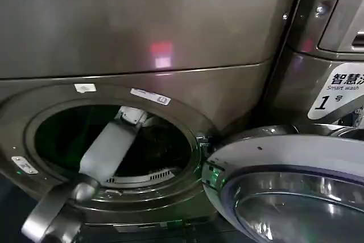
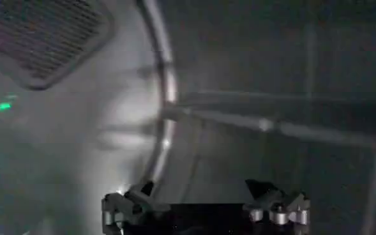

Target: Grasp the clothes from the dryer.

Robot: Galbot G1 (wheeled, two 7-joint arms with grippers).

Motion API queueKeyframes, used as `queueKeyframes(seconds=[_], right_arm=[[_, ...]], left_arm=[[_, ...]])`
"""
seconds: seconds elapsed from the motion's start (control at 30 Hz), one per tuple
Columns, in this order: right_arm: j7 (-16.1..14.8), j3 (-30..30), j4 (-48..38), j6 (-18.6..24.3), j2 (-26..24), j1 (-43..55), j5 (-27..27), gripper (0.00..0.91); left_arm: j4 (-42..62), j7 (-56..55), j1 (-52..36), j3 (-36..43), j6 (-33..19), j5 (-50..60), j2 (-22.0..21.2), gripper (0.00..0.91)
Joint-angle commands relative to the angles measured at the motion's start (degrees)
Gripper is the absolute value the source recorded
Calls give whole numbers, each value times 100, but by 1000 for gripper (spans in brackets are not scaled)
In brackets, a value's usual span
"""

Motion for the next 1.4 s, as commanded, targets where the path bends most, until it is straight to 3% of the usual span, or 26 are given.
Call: queueKeyframes(seconds=[0.03, 0.27, 0.53, 1.0, 1.4], right_arm=[[3, -10, 42, 1, 8, -16, -4, 907], [-3, -18, 74, 10, 51, -15, -8, 907], [-10, -110, 86, 22, 71, 81, -74, 907], [-20, -155, 63, 21, 79, 126, -164, 907], [-19, -205, 62, 12, 34, 130, -185, 907]], left_arm=[[1309, 2405, -800, 605, -1124, 1301, 51, 907], [1890, 3182, -1346, 1238, -1650, 2017, -17, 907], [2242, 3368, -1681, 1713, -1684, 2612, -35, 907], [2411, 3864, -1704, 2080, -2213, 2392, 19, 907], [2322, 4486, -1862, 2349, -2038, 1804, 179, 907]])
